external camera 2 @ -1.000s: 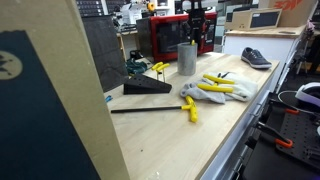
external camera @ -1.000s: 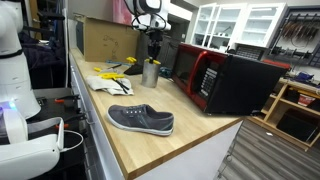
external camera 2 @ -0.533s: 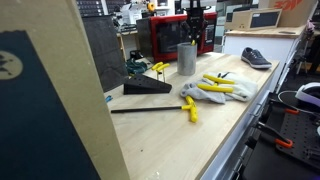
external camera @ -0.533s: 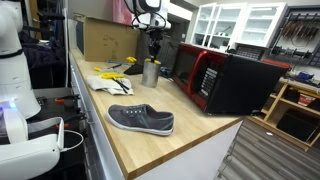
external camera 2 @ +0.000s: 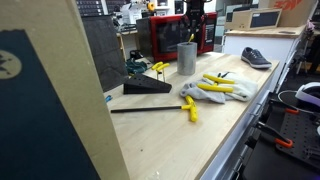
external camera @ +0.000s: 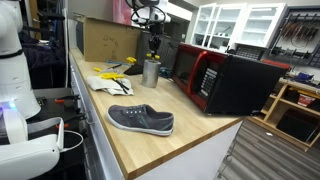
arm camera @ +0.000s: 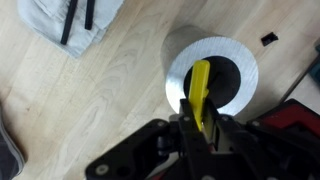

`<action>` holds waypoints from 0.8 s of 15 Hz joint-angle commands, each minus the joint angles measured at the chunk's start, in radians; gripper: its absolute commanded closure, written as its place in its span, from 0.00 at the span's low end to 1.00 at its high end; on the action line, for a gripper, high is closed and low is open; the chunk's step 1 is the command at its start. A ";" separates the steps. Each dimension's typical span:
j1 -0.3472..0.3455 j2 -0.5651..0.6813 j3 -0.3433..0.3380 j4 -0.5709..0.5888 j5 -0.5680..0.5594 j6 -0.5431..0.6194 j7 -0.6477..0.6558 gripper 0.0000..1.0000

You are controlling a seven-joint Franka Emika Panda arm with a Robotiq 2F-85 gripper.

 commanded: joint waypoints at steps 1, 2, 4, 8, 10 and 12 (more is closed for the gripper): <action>0.008 -0.057 0.005 0.009 0.052 -0.035 0.002 0.96; 0.008 -0.070 0.006 0.015 0.057 -0.044 0.008 0.96; 0.008 -0.095 0.009 0.033 0.064 -0.079 0.019 0.96; 0.009 -0.136 0.022 0.081 0.082 -0.154 0.029 0.96; 0.011 -0.144 0.034 0.114 0.099 -0.178 0.027 0.96; 0.014 -0.144 0.044 0.145 0.108 -0.201 0.028 0.96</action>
